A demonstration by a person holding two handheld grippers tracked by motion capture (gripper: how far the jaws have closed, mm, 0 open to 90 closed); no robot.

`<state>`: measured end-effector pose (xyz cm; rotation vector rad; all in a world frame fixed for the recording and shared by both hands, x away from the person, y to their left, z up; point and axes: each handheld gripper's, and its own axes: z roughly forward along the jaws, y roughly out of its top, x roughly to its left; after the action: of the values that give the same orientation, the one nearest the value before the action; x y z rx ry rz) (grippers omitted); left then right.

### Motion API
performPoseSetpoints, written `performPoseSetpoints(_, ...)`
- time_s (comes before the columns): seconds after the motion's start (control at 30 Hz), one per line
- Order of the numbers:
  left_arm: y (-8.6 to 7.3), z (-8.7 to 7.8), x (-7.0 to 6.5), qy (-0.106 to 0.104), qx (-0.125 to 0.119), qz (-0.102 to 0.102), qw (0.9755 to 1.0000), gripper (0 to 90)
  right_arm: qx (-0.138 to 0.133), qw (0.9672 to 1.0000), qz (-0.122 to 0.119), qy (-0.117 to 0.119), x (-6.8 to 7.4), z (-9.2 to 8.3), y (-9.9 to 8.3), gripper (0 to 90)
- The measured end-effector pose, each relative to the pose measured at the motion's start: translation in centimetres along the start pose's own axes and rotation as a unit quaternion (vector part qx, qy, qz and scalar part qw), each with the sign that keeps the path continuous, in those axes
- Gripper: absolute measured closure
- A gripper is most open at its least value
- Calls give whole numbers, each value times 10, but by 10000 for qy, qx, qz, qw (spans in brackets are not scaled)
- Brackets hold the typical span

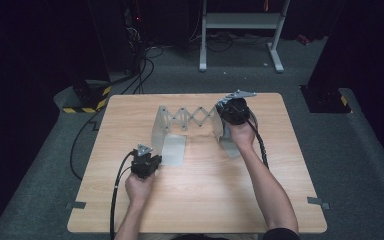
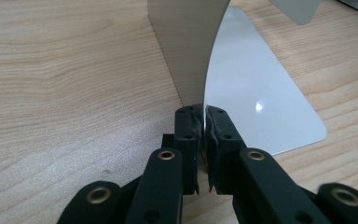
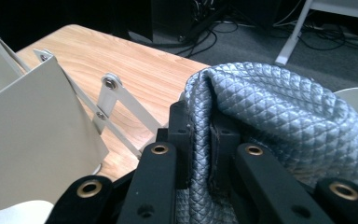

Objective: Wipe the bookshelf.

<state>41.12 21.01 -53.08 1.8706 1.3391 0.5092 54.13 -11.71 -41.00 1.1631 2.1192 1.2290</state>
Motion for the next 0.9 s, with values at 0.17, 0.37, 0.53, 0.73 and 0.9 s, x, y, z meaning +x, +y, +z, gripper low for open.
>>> performPoseSetpoints(0.17,0,0,0,4,-3,3,10000,834,-60,9997,153,154,-5,0,-3,828)
performPoseSetpoints(0.37,0,0,0,11,-2,10,10000,834,-76,9998,148,124,-6,-3,-1,828)
performPoseSetpoints(0.53,0,0,-1,18,-4,18,10000,834,-168,9997,51,142,-2,-7,3,829)
performPoseSetpoints(0.73,0,0,-1,29,-6,27,10000,833,-219,9996,-39,168,0,-14,12,829)
performPoseSetpoints(0.9,0,0,-1,30,-3,29,10000,833,-225,9994,-72,268,3,-17,12,829)
